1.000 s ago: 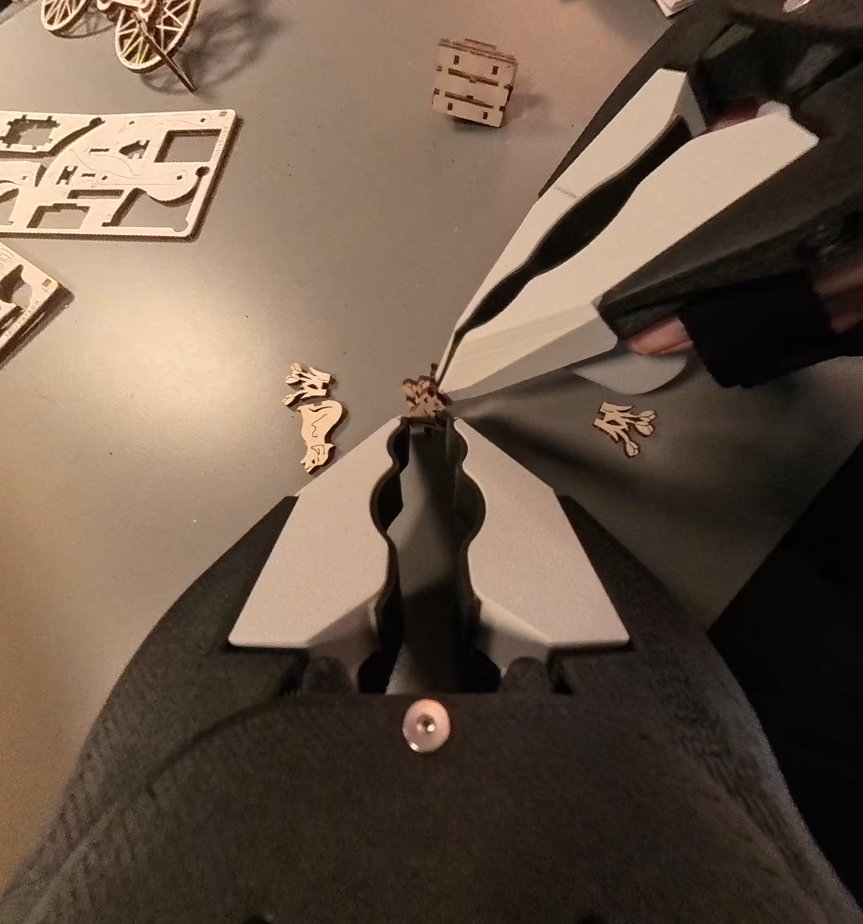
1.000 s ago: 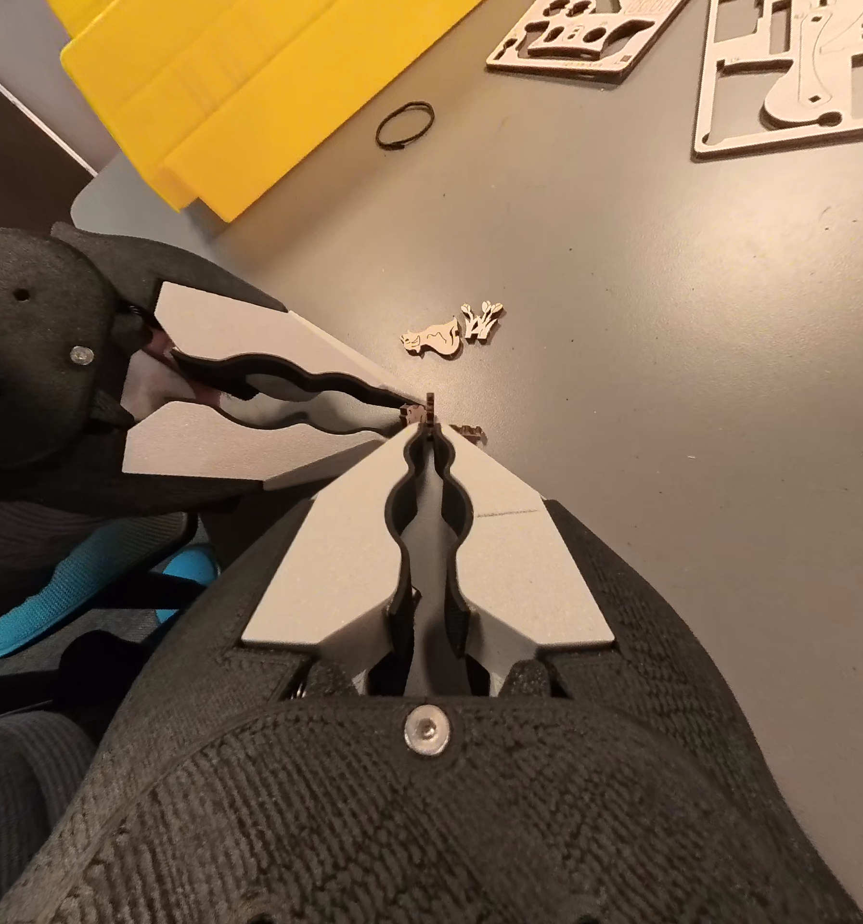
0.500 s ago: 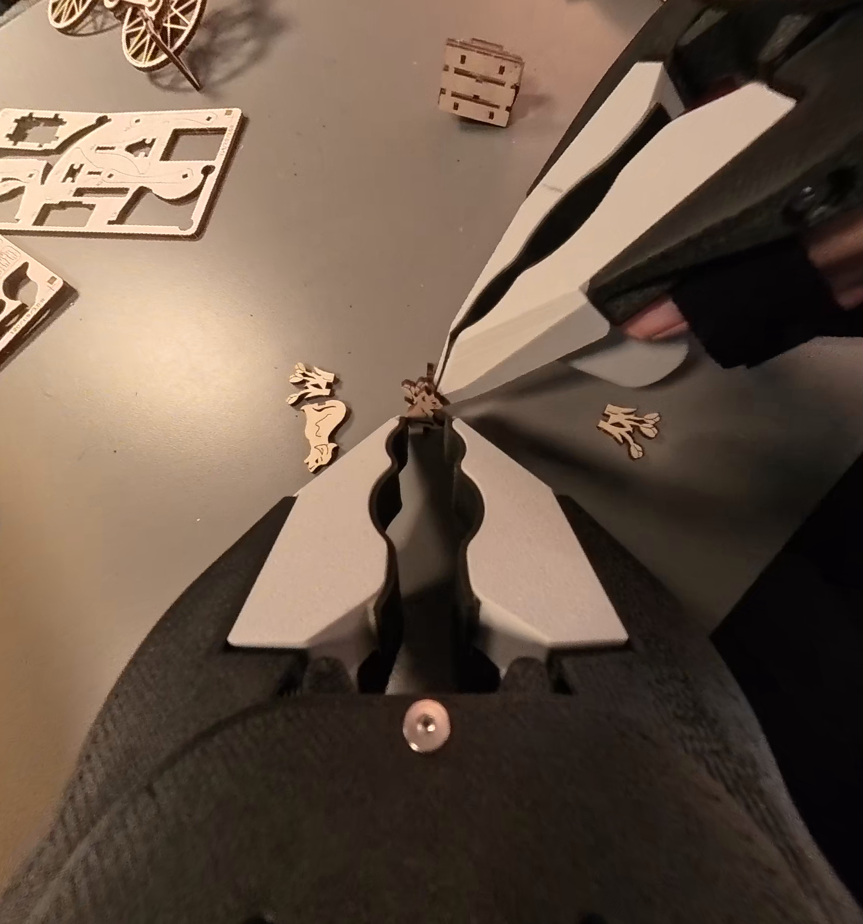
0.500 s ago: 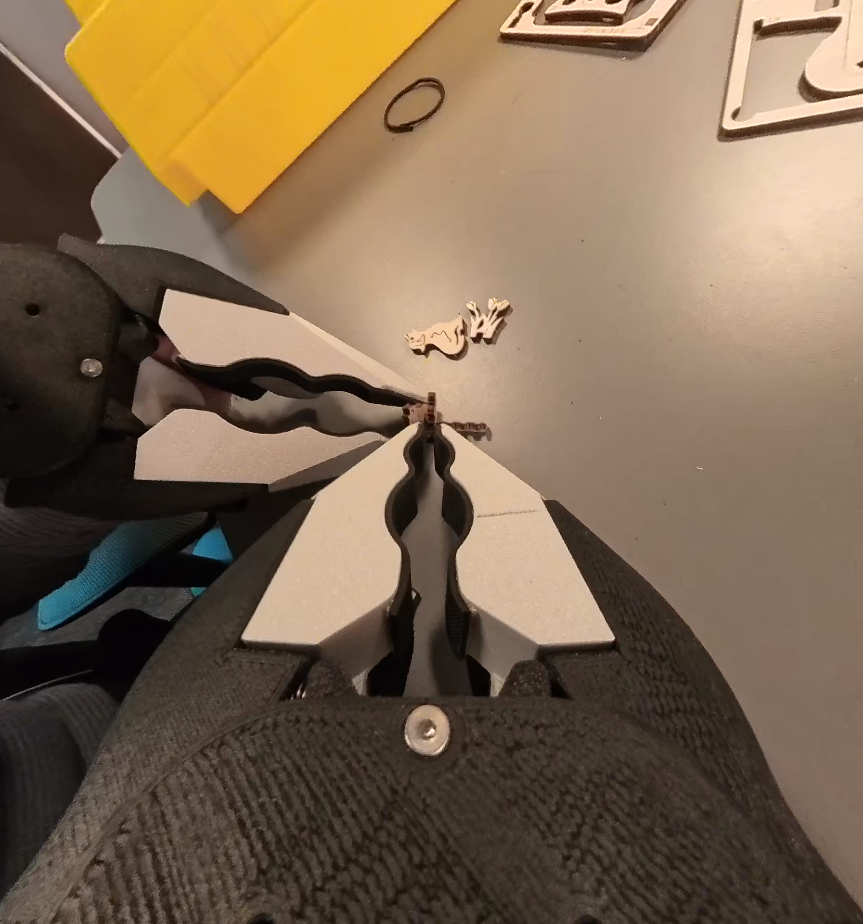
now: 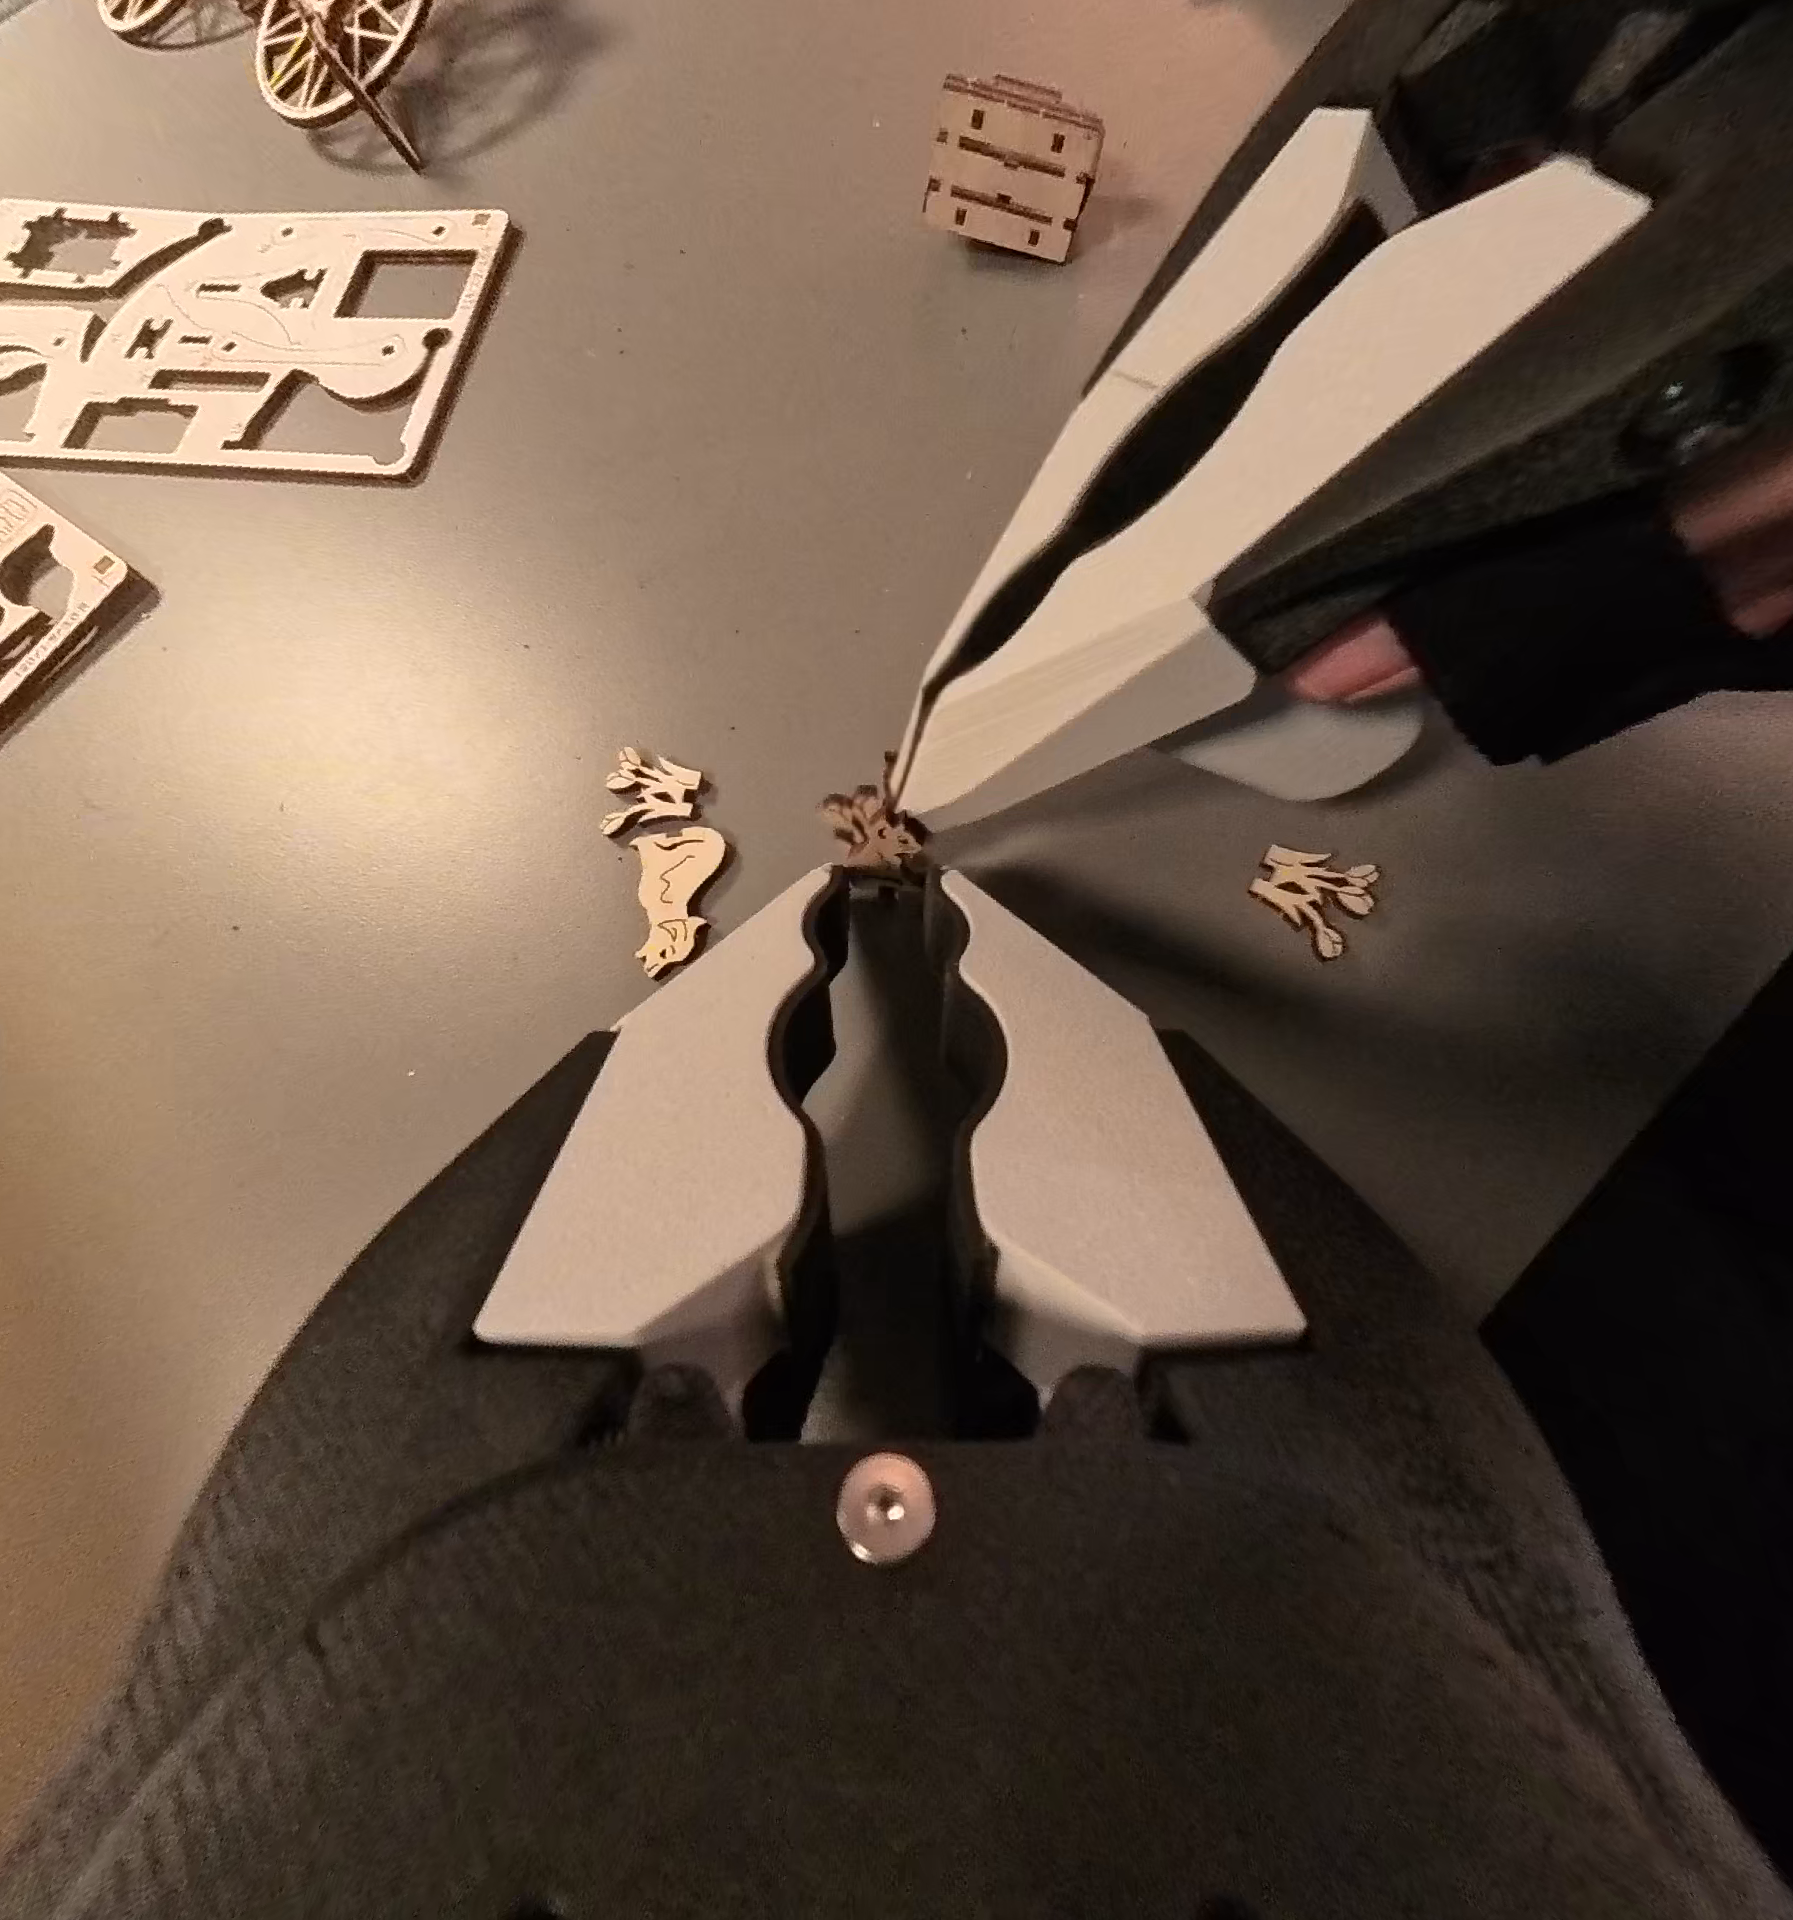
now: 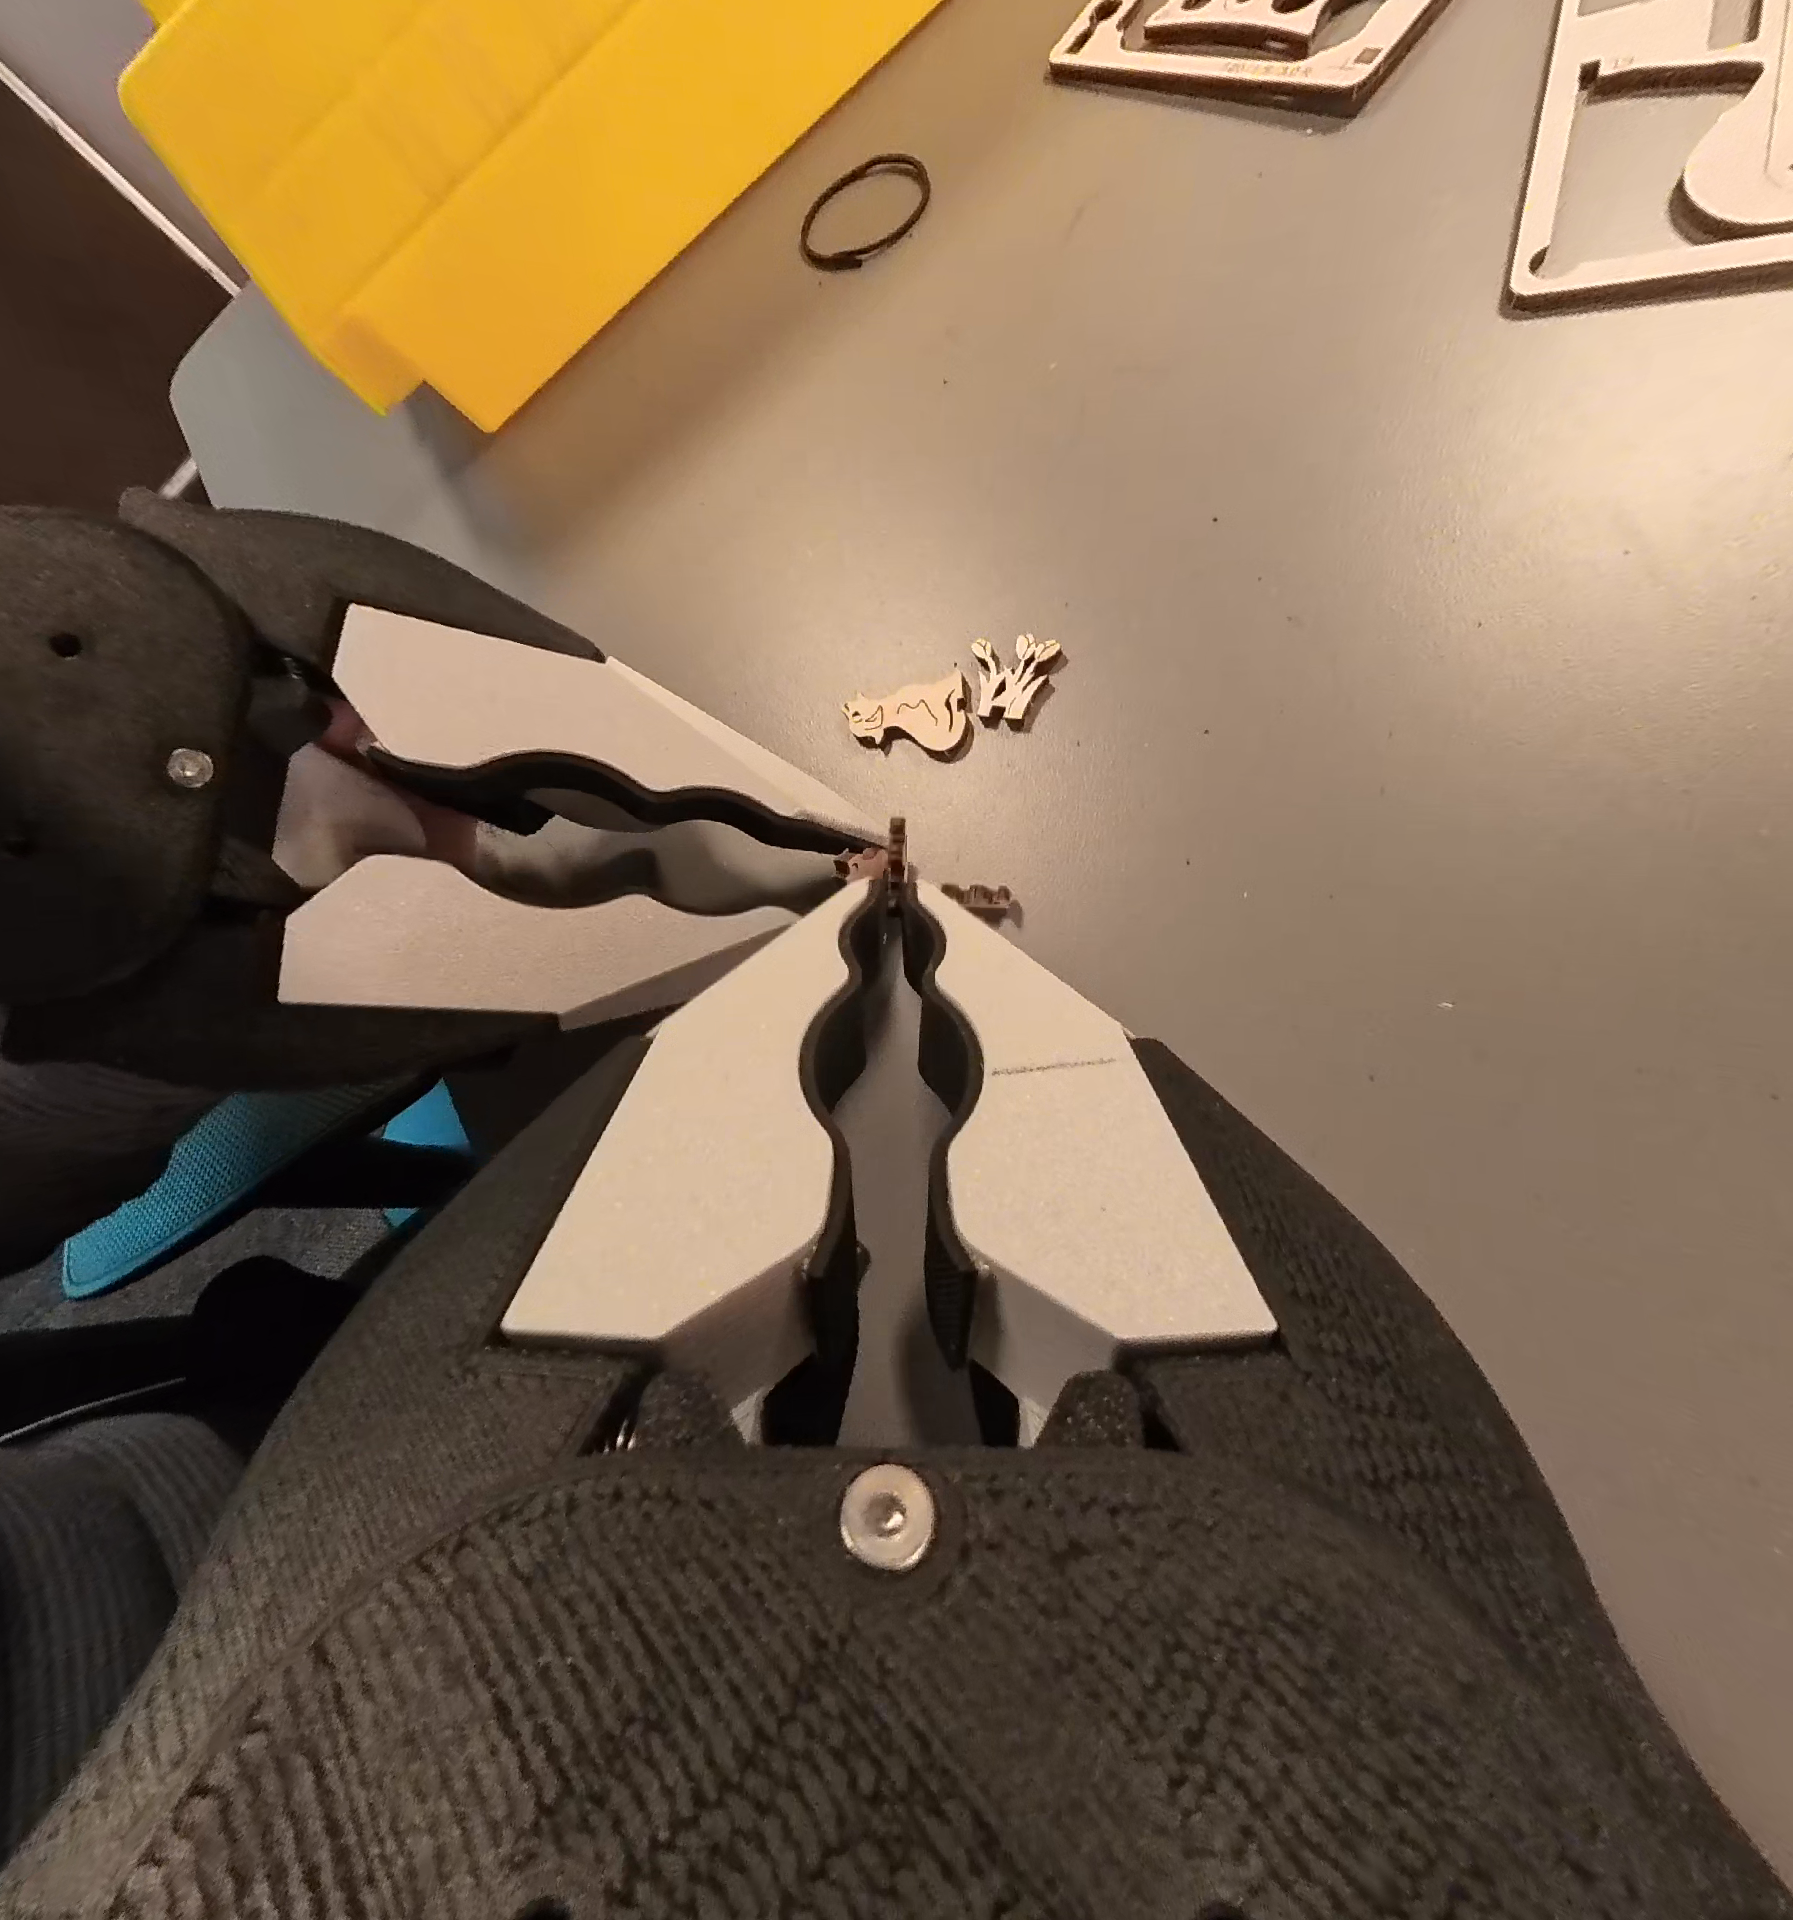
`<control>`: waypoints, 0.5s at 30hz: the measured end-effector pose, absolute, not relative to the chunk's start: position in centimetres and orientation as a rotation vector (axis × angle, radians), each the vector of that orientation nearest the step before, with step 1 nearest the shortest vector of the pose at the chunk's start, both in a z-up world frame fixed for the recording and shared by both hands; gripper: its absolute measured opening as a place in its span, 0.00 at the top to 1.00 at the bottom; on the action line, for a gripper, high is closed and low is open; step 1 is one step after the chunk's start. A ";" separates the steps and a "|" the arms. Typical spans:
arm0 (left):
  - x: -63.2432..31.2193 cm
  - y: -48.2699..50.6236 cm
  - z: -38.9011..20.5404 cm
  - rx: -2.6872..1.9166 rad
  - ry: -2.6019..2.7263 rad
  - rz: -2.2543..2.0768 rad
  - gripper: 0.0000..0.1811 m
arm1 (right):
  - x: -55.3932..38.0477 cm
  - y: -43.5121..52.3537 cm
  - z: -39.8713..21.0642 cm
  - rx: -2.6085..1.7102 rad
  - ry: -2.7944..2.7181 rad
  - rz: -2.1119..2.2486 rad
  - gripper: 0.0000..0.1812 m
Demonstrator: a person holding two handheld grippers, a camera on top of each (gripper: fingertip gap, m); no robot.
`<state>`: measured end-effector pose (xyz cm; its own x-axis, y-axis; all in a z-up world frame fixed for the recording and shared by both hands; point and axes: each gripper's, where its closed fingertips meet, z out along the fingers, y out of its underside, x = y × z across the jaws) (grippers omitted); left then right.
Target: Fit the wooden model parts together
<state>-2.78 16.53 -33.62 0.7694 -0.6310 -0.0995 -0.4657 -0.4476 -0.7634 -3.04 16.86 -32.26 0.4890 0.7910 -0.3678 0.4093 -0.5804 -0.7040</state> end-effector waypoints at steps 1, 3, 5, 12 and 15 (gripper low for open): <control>-2.8 16.5 -33.6 -2.125 0.815 -0.252 0.93 | -3.0 16.8 -32.3 -2.201 -0.992 0.934 1.00; -2.8 16.5 -33.6 -2.126 0.816 -0.255 0.93 | -2.9 16.7 -32.4 -2.199 -0.995 0.934 1.00; -2.8 16.5 -33.6 -2.125 0.817 -0.255 0.93 | -3.0 16.8 -32.3 -2.195 -0.985 0.940 1.00; -2.8 16.5 -33.6 -2.128 0.813 -0.260 0.93 | -2.9 16.7 -32.3 -2.190 -0.971 0.962 1.00; -2.8 16.5 -33.7 -2.128 0.813 -0.261 0.93 | -2.9 16.7 -32.3 -2.188 -0.957 0.979 1.00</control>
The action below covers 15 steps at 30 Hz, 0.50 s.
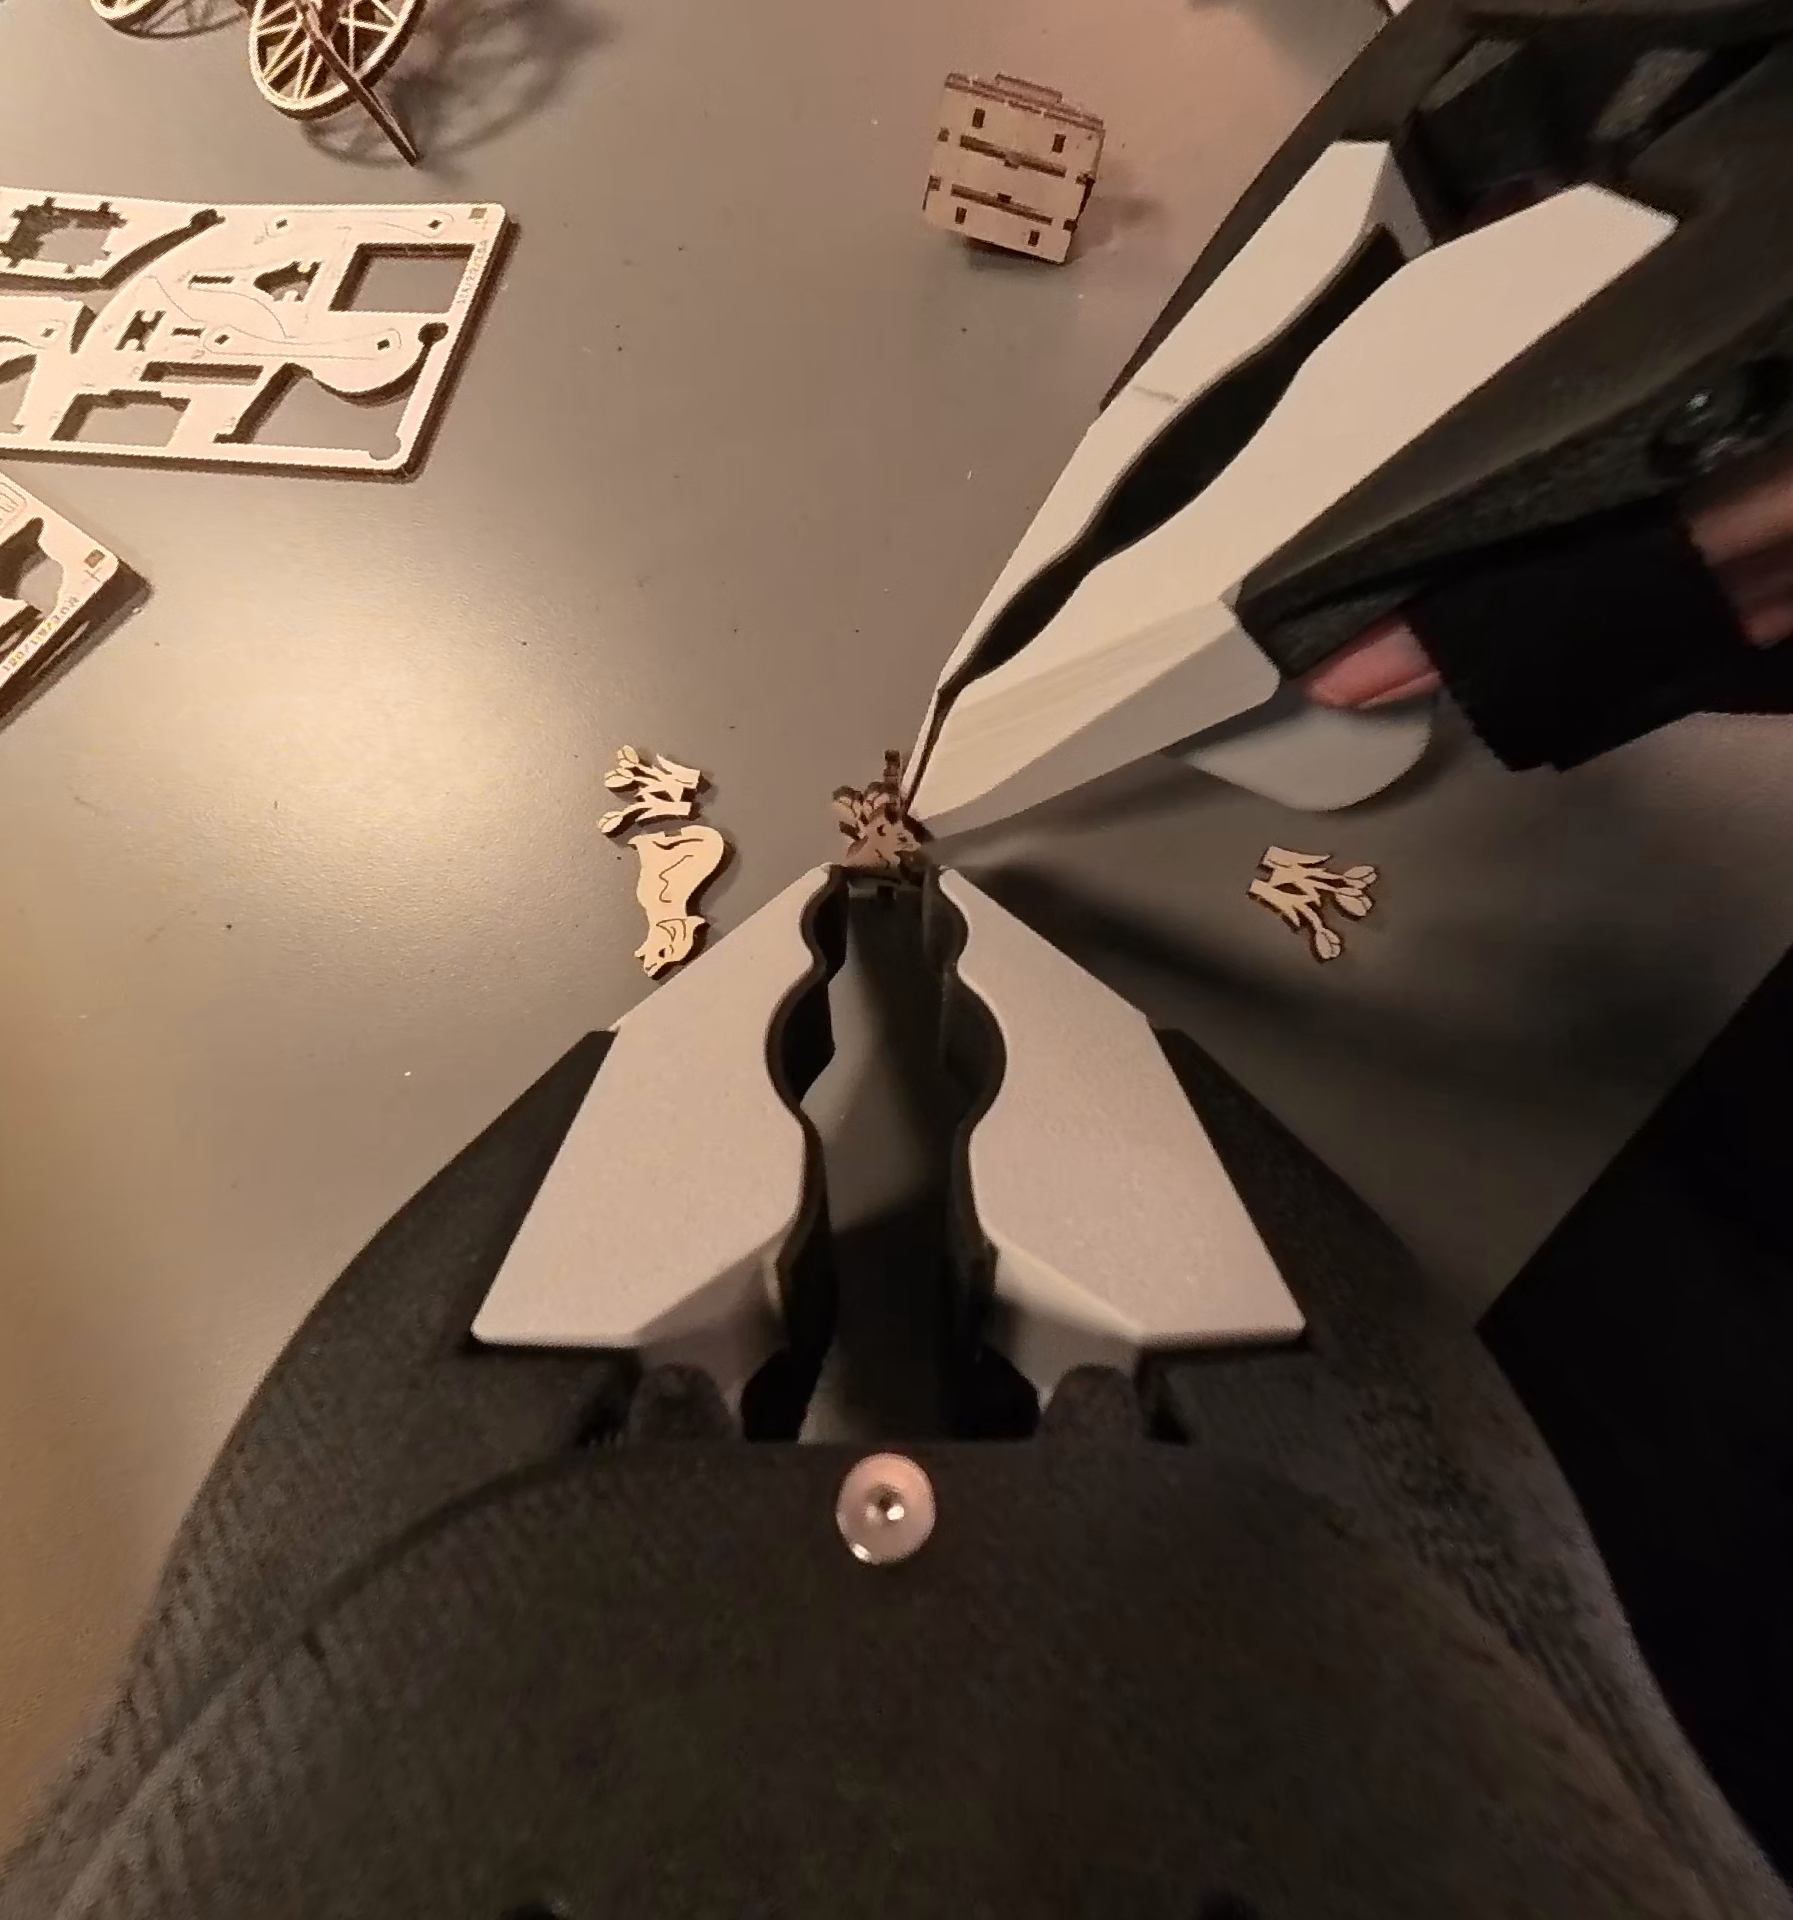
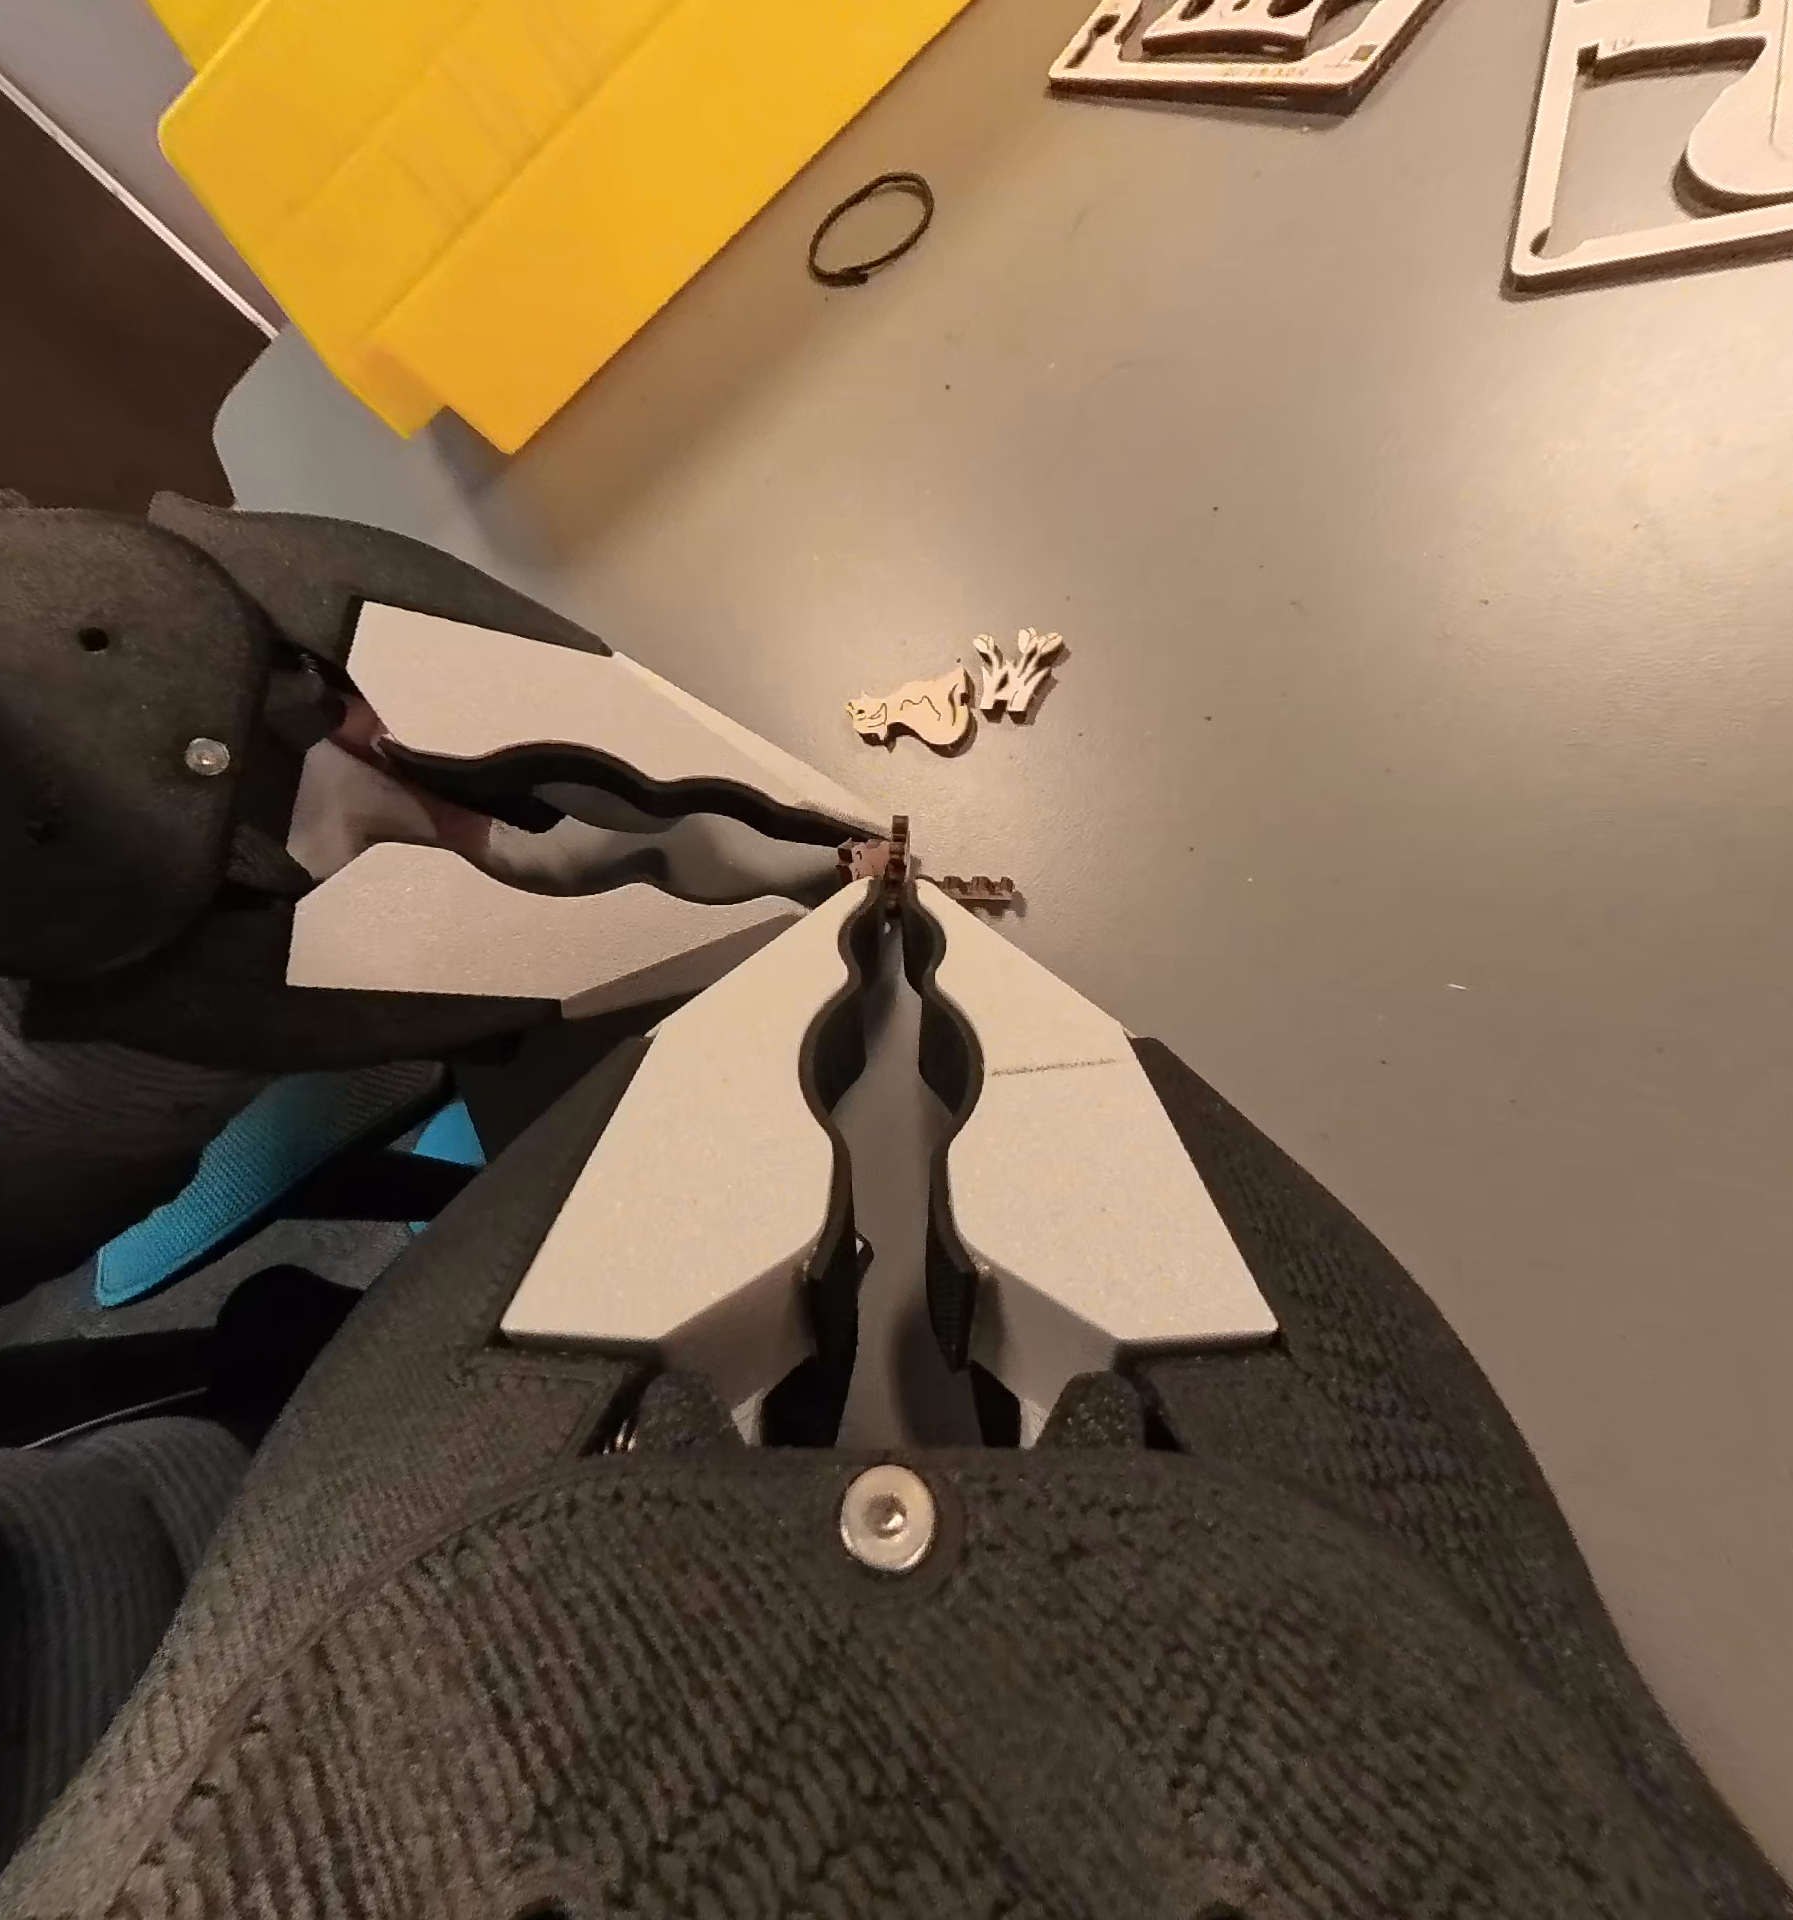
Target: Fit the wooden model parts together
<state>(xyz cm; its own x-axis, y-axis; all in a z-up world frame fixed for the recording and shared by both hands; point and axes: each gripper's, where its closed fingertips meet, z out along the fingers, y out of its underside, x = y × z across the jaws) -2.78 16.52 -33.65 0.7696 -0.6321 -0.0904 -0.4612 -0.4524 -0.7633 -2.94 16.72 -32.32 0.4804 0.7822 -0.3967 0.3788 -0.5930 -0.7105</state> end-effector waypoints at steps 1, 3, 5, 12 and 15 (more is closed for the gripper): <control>-2.8 16.5 -33.7 -2.129 0.813 -0.262 0.93 | -3.0 16.7 -32.3 -2.187 -0.954 0.983 1.00; -2.8 16.5 -33.7 -2.129 0.812 -0.263 0.93 | -2.9 16.7 -32.3 -2.184 -0.946 0.991 1.00; -2.8 16.5 -33.7 -2.130 0.812 -0.265 0.93 | -2.9 16.8 -32.2 -2.184 -0.940 0.998 0.99; -2.8 16.5 -33.7 -2.131 0.811 -0.269 0.93 | -2.7 16.6 -32.2 -2.182 -0.947 1.011 0.99; -2.8 16.5 -33.7 -2.132 0.811 -0.271 0.93 | -2.7 16.6 -32.1 -2.178 -0.940 1.017 0.98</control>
